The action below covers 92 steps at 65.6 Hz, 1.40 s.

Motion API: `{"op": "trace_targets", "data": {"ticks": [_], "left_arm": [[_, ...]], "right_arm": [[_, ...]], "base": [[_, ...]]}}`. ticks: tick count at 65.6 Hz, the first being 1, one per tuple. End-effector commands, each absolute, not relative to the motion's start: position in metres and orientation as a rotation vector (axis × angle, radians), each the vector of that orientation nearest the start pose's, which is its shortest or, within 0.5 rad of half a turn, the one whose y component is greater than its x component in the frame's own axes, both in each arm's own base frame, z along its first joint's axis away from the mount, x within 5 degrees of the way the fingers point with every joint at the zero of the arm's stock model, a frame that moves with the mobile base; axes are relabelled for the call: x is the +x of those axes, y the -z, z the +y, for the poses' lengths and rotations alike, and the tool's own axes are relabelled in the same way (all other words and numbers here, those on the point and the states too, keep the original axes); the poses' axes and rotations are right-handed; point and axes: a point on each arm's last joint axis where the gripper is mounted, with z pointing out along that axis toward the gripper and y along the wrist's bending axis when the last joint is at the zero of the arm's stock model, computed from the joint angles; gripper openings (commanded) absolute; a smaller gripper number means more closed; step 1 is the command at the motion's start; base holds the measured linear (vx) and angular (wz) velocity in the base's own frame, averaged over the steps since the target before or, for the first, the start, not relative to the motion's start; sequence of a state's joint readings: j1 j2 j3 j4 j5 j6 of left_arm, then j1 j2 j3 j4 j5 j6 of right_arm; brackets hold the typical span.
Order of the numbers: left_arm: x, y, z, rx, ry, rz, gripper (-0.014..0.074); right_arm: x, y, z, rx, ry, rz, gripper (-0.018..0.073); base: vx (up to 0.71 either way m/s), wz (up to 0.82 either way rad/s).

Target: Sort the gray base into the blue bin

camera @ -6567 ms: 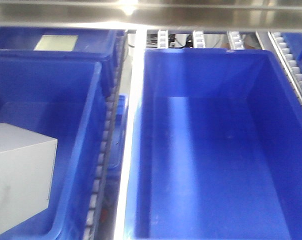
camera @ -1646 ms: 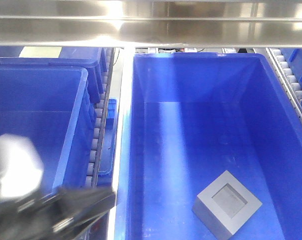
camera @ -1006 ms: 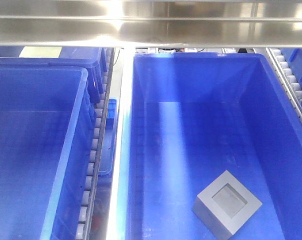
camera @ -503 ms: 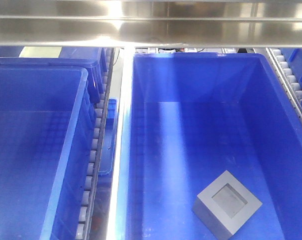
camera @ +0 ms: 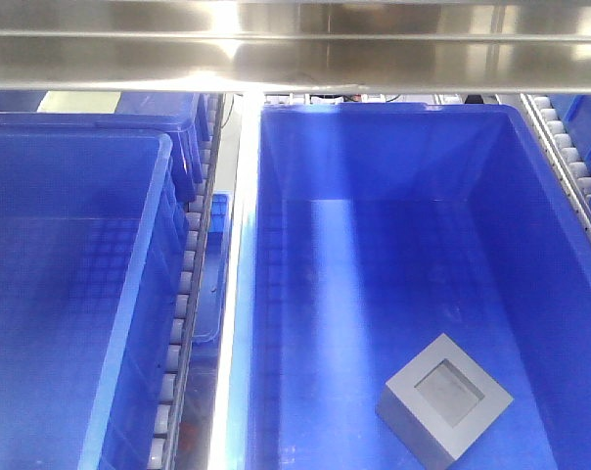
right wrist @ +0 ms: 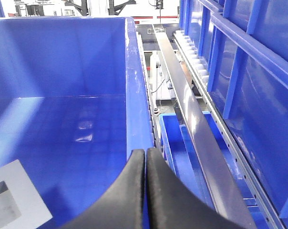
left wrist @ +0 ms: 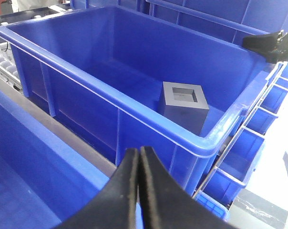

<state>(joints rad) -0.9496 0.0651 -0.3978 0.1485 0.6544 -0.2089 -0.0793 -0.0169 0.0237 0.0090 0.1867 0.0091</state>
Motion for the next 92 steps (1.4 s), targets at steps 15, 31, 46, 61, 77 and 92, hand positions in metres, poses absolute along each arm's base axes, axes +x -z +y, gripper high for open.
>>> {"op": "trace_targets", "data": {"ticks": [15, 31, 46, 61, 77, 92], "left_arm": [[0.023, -0.294, -0.02, 0.686, 0.688, 1.637, -0.0006], [0.023, -0.294, -0.02, 0.684, 0.697, 1.64, -0.0006], [0.019, -0.294, -0.023, 0.791, 0.682, 1.584, -0.0006], [0.018, -0.295, -0.024, 0.802, 0.691, 1.57, -0.0006], [0.023, -0.299, -0.021, 0.635, 0.563, 1.575, -0.0006], [0.029, -0.301, -0.01, 0.294, 0.257, 1.623, -0.0006]], "right_arm": [[0.056, -0.191, -0.004, 0.065, 0.061, 1.645, -0.0005], [0.056, -0.191, -0.004, 0.065, 0.061, 1.645, -0.0005], [0.056, -0.191, -0.004, 0.065, 0.061, 1.645, -0.0005], [0.056, -0.191, -0.004, 0.065, 0.061, 1.645, -0.0005], [0.056, -0.191, -0.004, 0.065, 0.061, 1.645, -0.0005], [0.056, -0.191, -0.004, 0.065, 0.061, 1.645, -0.0005]], "base": [[0.0, 0.0], [0.0, 0.0], [0.0, 0.0], [0.0, 0.0], [0.0, 0.0], [0.0, 0.0]]}}
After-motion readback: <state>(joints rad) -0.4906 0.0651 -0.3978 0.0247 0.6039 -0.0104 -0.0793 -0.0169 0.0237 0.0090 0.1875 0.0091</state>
